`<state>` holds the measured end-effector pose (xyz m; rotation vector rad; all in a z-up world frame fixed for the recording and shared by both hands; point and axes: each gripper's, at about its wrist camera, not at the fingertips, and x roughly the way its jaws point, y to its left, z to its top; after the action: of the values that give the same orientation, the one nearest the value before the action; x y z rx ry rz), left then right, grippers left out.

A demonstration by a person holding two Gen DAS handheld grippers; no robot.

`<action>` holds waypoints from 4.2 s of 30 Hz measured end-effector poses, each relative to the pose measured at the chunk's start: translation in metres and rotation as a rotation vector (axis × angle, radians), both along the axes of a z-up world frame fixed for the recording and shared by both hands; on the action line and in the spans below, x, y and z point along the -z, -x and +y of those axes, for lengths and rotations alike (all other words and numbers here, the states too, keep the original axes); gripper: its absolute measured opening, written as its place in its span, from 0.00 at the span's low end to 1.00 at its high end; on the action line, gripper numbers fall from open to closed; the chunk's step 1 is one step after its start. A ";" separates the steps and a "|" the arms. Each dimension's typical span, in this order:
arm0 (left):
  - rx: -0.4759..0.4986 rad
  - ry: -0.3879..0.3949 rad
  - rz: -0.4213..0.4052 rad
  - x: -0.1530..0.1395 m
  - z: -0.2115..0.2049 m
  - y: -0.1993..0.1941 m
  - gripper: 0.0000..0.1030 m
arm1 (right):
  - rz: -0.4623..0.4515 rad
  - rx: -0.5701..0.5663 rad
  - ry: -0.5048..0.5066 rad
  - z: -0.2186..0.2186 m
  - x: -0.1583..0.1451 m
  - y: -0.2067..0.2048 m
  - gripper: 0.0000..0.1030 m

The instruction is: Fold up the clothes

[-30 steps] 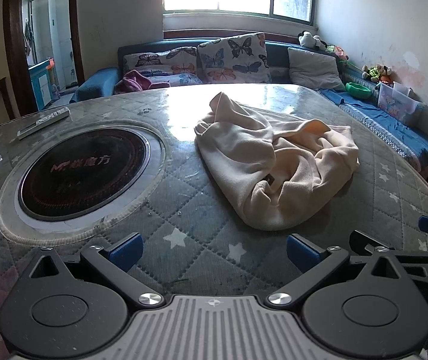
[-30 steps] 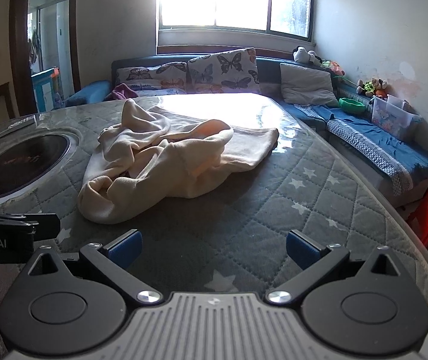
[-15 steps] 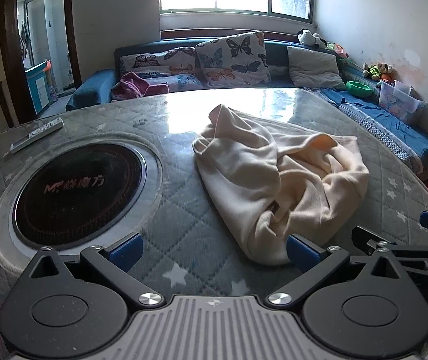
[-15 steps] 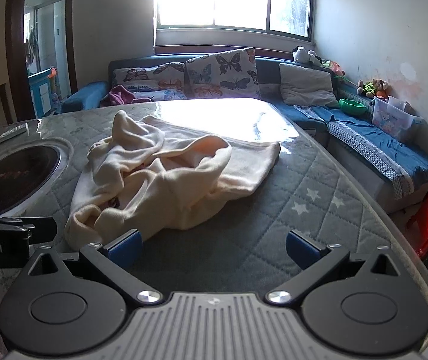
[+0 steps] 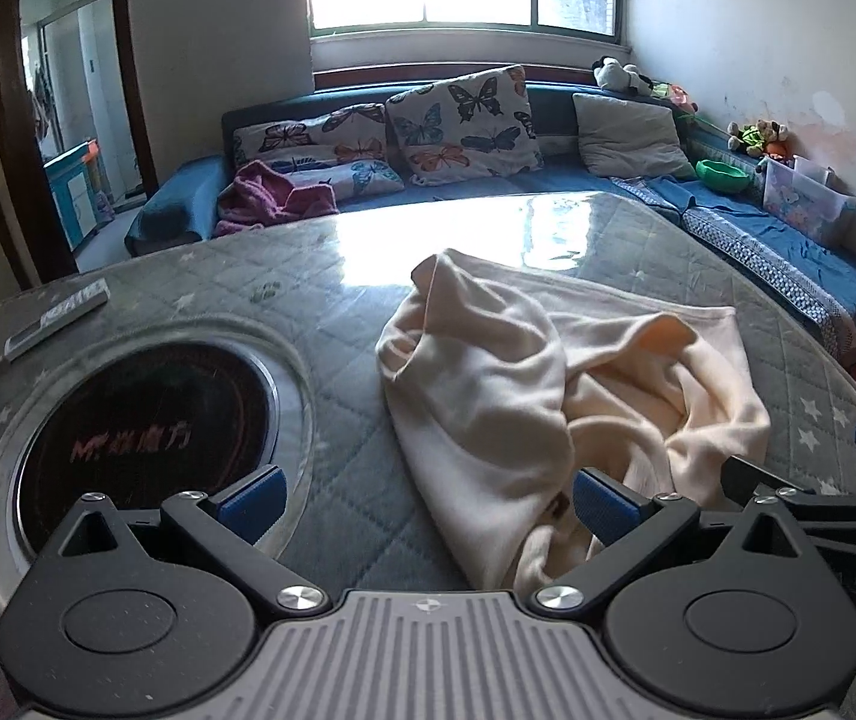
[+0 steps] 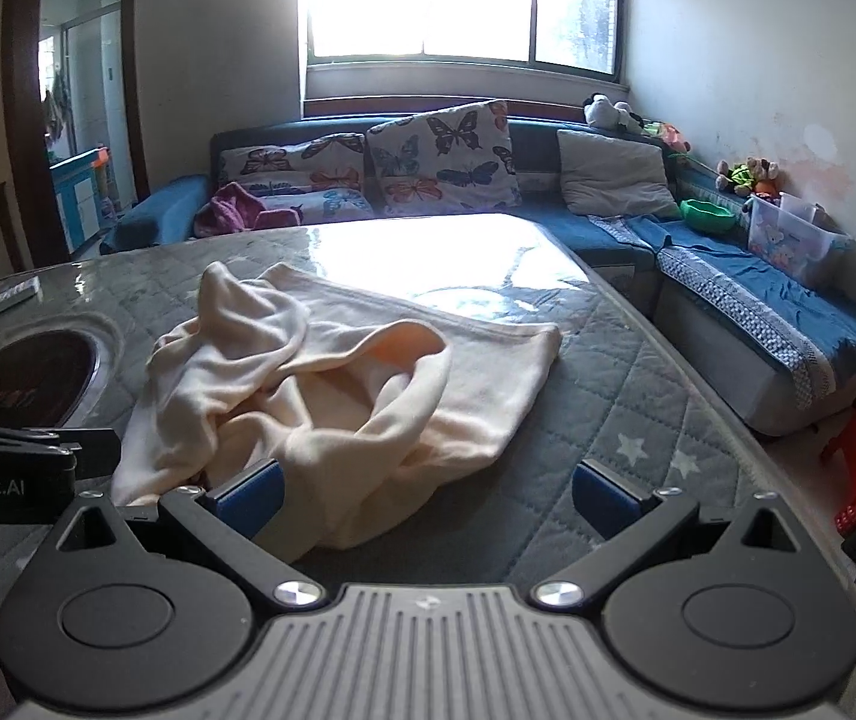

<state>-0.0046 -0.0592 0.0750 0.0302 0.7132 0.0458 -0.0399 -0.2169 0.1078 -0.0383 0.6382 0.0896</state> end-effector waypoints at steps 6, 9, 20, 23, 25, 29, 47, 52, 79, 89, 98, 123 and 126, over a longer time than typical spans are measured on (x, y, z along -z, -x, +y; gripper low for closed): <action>0.012 -0.003 0.001 0.000 -0.005 -0.018 1.00 | 0.001 0.014 -0.003 -0.006 -0.001 -0.015 1.00; 0.015 0.002 0.008 0.001 -0.007 -0.028 1.00 | 0.005 0.021 -0.004 -0.008 0.000 -0.024 1.00; 0.043 0.016 0.004 0.004 -0.009 -0.061 0.99 | 0.016 0.023 -0.005 -0.014 0.005 -0.058 1.00; 0.068 0.021 0.003 0.007 -0.011 -0.067 0.93 | 0.018 0.022 -0.005 -0.015 0.006 -0.067 0.96; 0.090 0.021 0.000 0.008 -0.013 -0.068 0.89 | 0.023 0.016 -0.009 -0.017 0.007 -0.073 0.94; 0.130 0.029 0.019 0.014 -0.016 -0.077 0.72 | 0.046 -0.011 -0.031 -0.022 0.010 -0.087 0.84; 0.280 0.053 0.066 0.037 -0.020 -0.100 0.24 | 0.159 -0.146 -0.122 -0.018 0.031 -0.134 0.21; 0.281 0.082 0.057 0.034 -0.012 -0.097 0.05 | 0.154 -0.140 -0.144 -0.021 0.033 -0.134 0.09; -0.002 0.127 -0.072 -0.022 0.111 0.035 0.00 | -0.073 0.045 -0.006 -0.073 -0.018 -0.003 0.05; 0.038 0.163 -0.031 -0.015 0.096 0.005 0.33 | 0.014 0.087 -0.032 -0.084 0.014 0.021 0.06; 0.026 0.184 0.035 0.009 0.086 -0.055 0.47 | 0.071 0.107 -0.076 -0.088 0.030 0.015 0.10; -0.101 0.303 0.077 0.013 0.192 0.106 0.03 | 0.063 -0.024 0.024 -0.066 0.024 0.023 0.06; -0.103 0.288 0.102 0.017 0.194 0.116 0.08 | 0.090 -0.064 0.048 -0.063 0.023 0.030 0.10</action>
<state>-0.1206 0.1346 0.0578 -0.2821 0.8178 0.0403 -0.0698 -0.2800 0.0846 -0.1017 0.7288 0.1385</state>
